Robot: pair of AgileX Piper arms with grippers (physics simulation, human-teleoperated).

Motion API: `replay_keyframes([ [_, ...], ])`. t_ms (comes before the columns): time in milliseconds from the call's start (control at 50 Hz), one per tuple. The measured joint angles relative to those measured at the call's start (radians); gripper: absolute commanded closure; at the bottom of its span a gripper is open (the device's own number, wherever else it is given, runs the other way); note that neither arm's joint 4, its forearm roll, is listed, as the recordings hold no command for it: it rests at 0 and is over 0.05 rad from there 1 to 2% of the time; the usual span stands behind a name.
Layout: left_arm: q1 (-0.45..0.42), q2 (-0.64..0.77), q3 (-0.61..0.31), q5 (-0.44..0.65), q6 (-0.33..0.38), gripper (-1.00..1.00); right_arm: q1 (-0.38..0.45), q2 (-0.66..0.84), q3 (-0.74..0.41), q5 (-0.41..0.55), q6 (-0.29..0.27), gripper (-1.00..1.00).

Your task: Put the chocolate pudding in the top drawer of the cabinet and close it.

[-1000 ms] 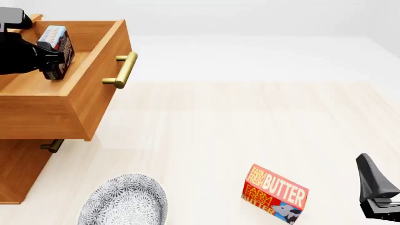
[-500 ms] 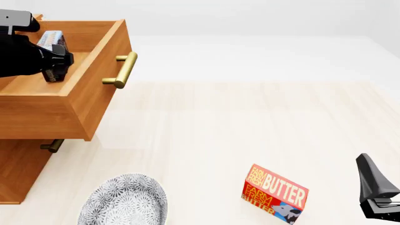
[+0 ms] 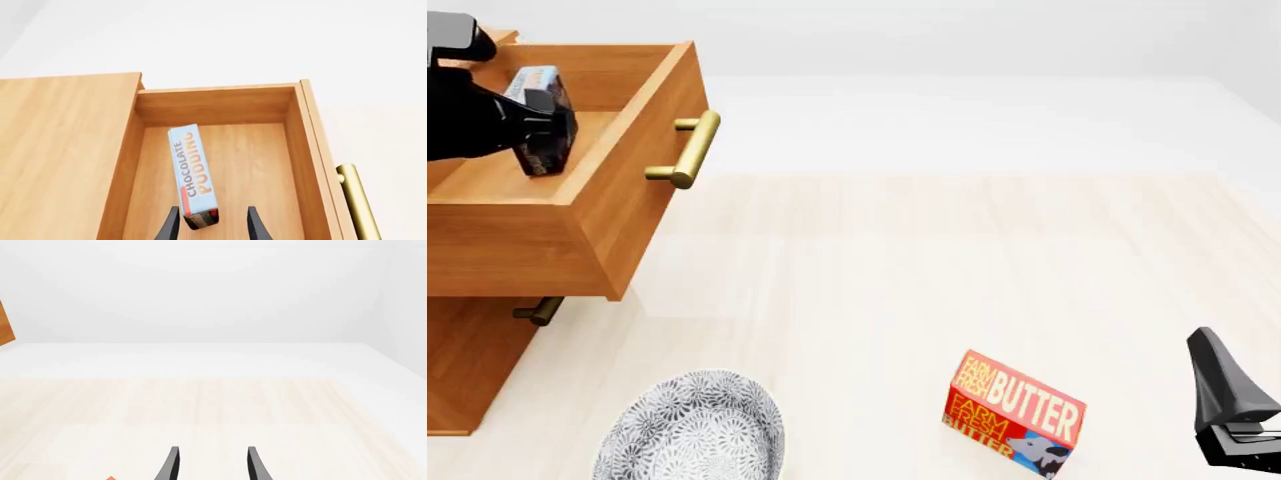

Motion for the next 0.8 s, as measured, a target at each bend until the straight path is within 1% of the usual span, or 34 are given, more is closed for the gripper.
replay_keyframes([
  [380, -0.022, -0.078, -0.007, 0.047, 0.001, -1.0, 0.0, 0.0, 0.0, 0.0, 0.0, -1.0],
  [800, -0.095, -0.141, -0.048, 0.119, 0.012, -1.0, 0.0, 0.0, 0.0, 0.0, 0.0, -1.0],
])
